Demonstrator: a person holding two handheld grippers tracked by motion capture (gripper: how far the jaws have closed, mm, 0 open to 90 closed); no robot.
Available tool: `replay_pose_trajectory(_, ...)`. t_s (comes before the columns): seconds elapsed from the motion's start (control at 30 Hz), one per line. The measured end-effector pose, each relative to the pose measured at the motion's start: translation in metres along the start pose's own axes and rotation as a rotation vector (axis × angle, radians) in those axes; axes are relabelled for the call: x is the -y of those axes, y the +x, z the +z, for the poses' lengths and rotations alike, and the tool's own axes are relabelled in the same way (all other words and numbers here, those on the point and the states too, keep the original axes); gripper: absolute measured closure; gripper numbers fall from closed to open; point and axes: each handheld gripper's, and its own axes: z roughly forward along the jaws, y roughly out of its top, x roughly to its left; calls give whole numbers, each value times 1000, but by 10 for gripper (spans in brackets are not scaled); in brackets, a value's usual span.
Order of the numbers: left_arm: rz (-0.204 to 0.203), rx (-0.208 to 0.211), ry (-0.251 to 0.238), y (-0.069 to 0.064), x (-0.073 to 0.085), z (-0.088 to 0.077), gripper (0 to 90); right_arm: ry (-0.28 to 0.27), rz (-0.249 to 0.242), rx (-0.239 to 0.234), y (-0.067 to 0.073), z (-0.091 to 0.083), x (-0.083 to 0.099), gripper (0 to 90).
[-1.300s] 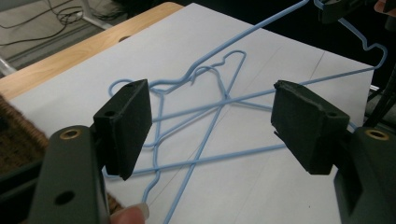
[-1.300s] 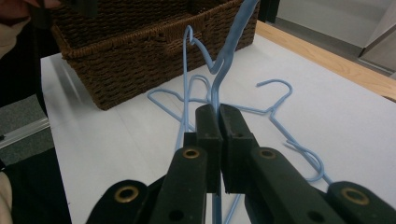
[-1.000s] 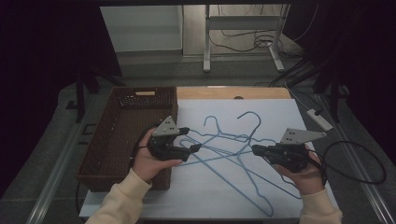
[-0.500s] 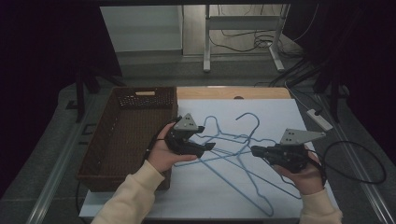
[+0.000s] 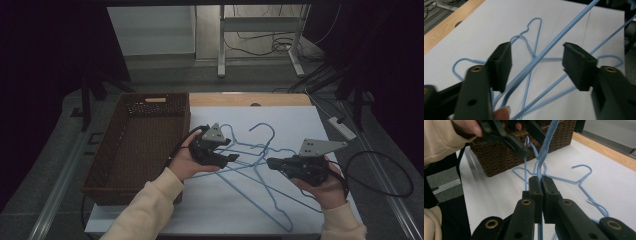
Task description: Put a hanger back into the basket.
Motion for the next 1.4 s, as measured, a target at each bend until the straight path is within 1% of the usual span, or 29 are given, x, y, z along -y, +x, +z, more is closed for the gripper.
replay_pose_trajectory(0.03,4,-1,6,0,0,1,479,0,-2,-3,0,0,0,878)
replay_pose_trajectory(0.1,18,3,20,0,-1,3,582,-1,-8,-7,0,-2,0,878)
replay_pose_trajectory(0.17,33,-2,32,-1,-1,5,653,-4,-8,-10,-1,-3,0,878)
replay_pose_trajectory(0.27,62,16,61,-4,-2,7,714,-7,-5,2,-3,-5,1,877)
replay_pose_trajectory(0.3,62,16,61,-4,-2,7,729,-7,-5,2,-3,-5,1,877)
replay_pose_trajectory(0.33,79,28,74,-6,-3,6,745,-5,-1,20,-5,-6,2,876)
replay_pose_trajectory(0.37,79,28,74,-6,-3,6,759,-5,-1,20,-5,-6,2,876)
replay_pose_trajectory(0.4,89,33,80,-8,-3,6,773,-8,3,33,-7,-6,3,874)
replay_pose_trajectory(0.43,94,38,84,-9,-3,6,773,-8,3,33,-7,-6,3,874)
replay_pose_trajectory(0.47,101,38,91,-12,-3,4,794,1,-2,58,-8,-5,4,873)
replay_pose_trajectory(0.5,101,38,91,-12,-3,4,801,1,-2,58,-8,-5,4,873)
replay_pose_trajectory(0.53,107,45,98,-14,-3,2,808,7,-8,74,-8,-4,5,868)
replay_pose_trajectory(0.57,107,45,98,-14,-3,2,815,8,-10,80,-9,-3,5,865)
replay_pose_trajectory(0.63,104,60,95,-16,-3,0,823,7,-11,87,-9,-3,6,860)
replay_pose_trajectory(0.67,104,67,94,-17,-3,-1,841,-9,-11,105,-10,-2,7,851)
replay_pose_trajectory(0.73,105,79,89,-20,-4,-3,849,-14,-12,115,-11,-3,7,846)
replay_pose_trajectory(0.77,106,78,88,-21,-4,-3,856,-21,-15,122,-11,-3,8,841)
replay_pose_trajectory(0.87,99,84,79,-23,-4,-5,858,-26,-20,129,-11,-3,9,828)
replay_pose_trajectory(0.9,95,86,75,-23,-4,-6,859,-38,-21,132,-11,-3,9,817)
replay_pose_trajectory(1.03,78,78,62,-24,-4,-11,860,-56,-23,150,-11,-3,9,796)
replay_pose_trajectory(1.07,71,74,60,-23,-4,-12,861,-76,-12,168,-12,-5,10,744)
replay_pose_trajectory(1.1,63,73,56,-22,-3,-13,861,-76,-12,168,-12,-5,10,744)
replay_pose_trajectory(1.17,48,59,50,-21,-1,-16,862,-99,6,190,-13,-7,11,681)
replay_pose_trajectory(1.2,37,52,46,-19,0,-17,862,-110,19,218,-15,-11,12,619)
replay_pose_trajectory(1.23,25,47,42,-18,1,-18,862,-110,19,218,-15,-11,12,619)
replay_pose_trajectory(1.3,10,40,32,-17,3,-20,862,-124,35,247,-17,-12,14,538)
replay_pose_trajectory(1.33,1,34,26,-16,4,-22,862,-131,48,263,-20,-14,15,511)
replay_pose_trajectory(1.4,-14,27,18,-14,5,-25,863,-135,56,276,-22,-15,17,475)
